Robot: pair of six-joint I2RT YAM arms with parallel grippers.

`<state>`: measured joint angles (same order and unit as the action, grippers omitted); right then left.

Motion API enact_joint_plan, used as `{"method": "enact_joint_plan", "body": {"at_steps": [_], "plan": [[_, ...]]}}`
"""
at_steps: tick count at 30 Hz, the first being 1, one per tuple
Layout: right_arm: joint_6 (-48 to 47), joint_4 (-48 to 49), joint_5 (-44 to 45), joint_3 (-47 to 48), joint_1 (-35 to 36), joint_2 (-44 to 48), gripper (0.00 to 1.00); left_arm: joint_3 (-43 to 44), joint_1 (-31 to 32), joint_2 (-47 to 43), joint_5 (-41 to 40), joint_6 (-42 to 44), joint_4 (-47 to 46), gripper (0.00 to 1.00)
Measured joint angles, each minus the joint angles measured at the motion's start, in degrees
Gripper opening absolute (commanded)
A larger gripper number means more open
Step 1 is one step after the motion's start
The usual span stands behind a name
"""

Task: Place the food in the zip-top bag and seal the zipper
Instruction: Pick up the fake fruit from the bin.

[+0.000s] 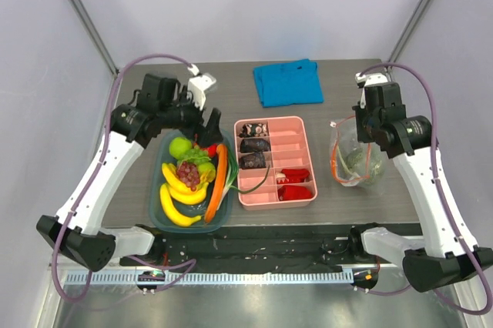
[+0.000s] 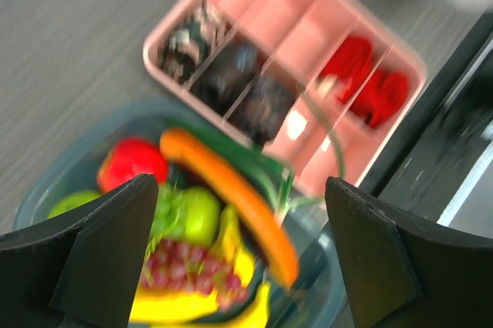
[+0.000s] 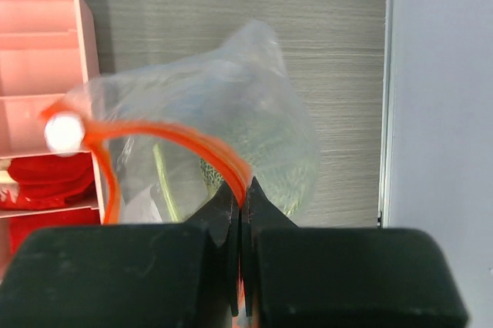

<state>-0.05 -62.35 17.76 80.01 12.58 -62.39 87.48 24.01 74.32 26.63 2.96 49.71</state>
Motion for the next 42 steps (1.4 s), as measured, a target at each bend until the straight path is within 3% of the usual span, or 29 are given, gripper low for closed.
{"method": "enact_joint_plan", "body": {"at_steps": [10, 18, 27, 32, 34, 35, 42], "plan": [[-2.78, 1.09, -6.43, -4.15, -3.19, -6.40, 0.01, -15.37, -0.02, -3.17, -7.91, 15.45, 12.98, 0.88], [-4.15, 1.68, -12.35, -5.73, -6.93, -10.54, 0.01, -17.09, 0.00, -1.70, -9.99, 20.22, 13.84, 0.84], [-4.46, 0.48, -20.22, -5.53, -7.82, -11.15, 0.02, -18.40, 0.00, 1.95, -18.47, 21.35, 9.14, 0.73], [-4.85, -0.44, -21.86, -5.35, -7.85, -11.15, 0.21, -17.86, 0.00, 8.52, -21.64, 21.64, 5.75, 0.69], [-5.33, -0.68, -21.97, -5.33, -7.87, -11.15, 0.34, -17.86, 0.00, 11.19, -22.23, 21.94, 4.87, 0.63], [-5.42, -0.83, -22.01, -5.33, -7.89, -11.15, 0.36, -17.86, 0.00, 12.20, -22.43, 22.05, 4.50, 0.59], [-5.86, -1.25, -22.25, -5.33, -7.96, -11.10, 0.27, -16.74, 0.28, 14.80, -20.59, 22.82, 4.59, 0.15]]}}
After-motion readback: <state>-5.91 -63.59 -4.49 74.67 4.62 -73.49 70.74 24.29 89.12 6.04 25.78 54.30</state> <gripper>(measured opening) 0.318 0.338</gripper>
